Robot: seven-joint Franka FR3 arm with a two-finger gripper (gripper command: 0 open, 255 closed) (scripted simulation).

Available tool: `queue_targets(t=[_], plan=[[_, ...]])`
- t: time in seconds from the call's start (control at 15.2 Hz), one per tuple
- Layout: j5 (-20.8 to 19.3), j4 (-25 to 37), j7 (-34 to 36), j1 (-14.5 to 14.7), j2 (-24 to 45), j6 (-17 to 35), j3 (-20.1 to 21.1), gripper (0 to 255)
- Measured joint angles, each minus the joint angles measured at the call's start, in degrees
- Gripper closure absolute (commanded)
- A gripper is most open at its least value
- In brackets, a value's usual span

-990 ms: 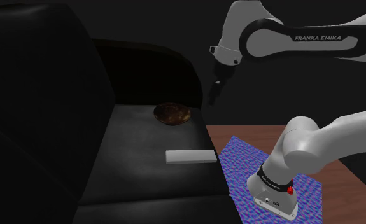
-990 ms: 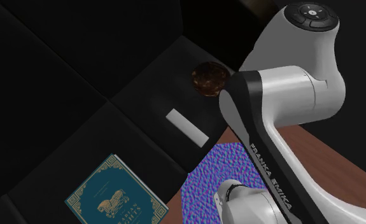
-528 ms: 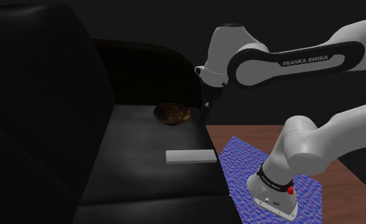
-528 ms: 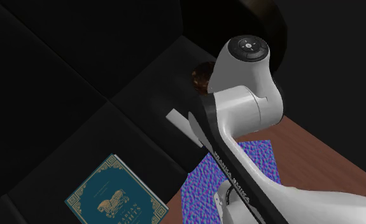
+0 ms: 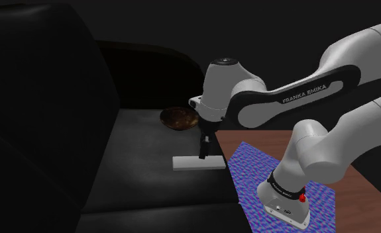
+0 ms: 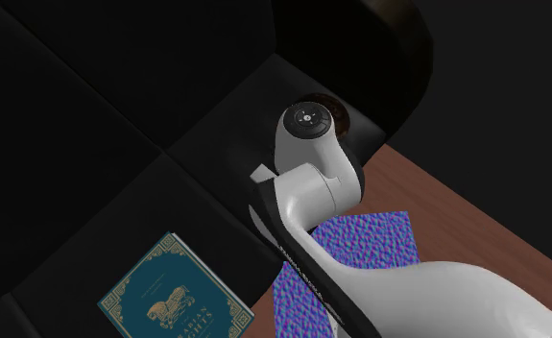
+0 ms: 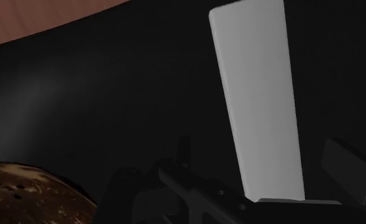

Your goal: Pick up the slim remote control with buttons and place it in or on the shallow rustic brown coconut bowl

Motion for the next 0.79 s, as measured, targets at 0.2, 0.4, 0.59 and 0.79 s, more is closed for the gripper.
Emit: queue_targets(t=[0.2, 0.4, 0.59, 0.79], plan=[[0.9, -0.7, -0.5, 1.7, 2.8, 3.4, 1.4, 0], [1.1, -1.8, -0.6, 1.9, 4.7, 6.4, 1.9, 0], [1.2, -2.9, -0.5, 1.9, 7.0, 9.8, 2.3, 0], [1.2, -3.2, -0.4, 1.9, 7.9, 11.1, 2.5, 0]])
